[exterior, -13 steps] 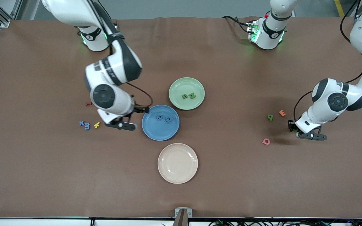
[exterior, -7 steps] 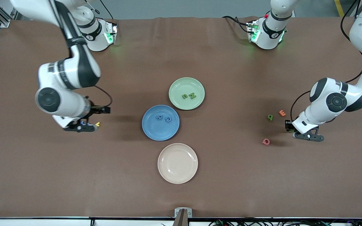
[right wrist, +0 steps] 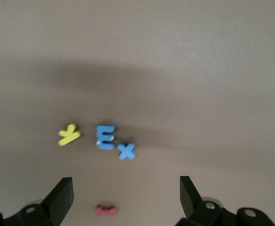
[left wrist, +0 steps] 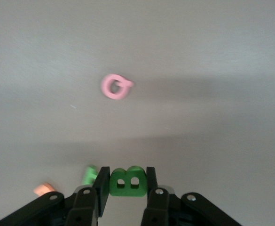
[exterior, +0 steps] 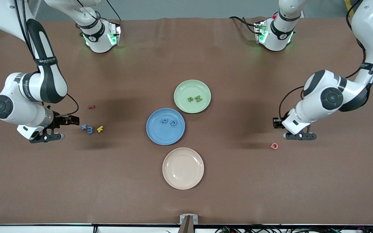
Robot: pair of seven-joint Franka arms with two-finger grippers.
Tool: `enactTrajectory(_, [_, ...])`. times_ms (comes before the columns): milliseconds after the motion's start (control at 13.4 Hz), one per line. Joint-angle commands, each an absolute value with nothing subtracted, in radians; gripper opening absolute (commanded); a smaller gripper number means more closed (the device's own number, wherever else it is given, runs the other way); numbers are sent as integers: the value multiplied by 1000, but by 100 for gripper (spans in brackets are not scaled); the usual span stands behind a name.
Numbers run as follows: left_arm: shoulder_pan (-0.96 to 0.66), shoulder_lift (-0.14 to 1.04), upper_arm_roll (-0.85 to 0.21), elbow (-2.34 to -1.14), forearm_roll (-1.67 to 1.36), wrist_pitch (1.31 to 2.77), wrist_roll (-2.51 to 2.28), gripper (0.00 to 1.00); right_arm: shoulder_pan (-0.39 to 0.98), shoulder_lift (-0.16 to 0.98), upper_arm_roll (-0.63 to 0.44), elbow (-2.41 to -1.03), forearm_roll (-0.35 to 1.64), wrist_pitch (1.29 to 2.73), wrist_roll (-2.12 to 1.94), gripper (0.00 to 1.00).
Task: Sort letters by color into matching plates
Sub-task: 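Carry green B to the green plate with the left gripper and release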
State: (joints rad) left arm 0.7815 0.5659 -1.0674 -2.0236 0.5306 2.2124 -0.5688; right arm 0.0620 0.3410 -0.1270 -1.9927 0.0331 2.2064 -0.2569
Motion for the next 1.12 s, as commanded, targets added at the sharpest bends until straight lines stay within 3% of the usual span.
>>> enactTrajectory(0, [776, 560, -1155, -2034, 514, 2175, -731, 1, 34, 397, -106, -2002, 14, 2298, -323, 100])
enactTrajectory(299, [611, 558, -1183, -2046, 517, 2175, -1024, 1, 21, 465, -103, -2020, 18, 2393, -371, 100])
enactTrajectory(821, [329, 581, -1172, -2037, 534, 2189, -1405, 1, 14, 500, -98, -2049, 29, 2410, -379, 100])
enactTrajectory(1045, [186, 610, -1102, -2031, 583, 2210, -1549, 0, 8, 499, -97, -2082, 35, 2407, -396, 100])
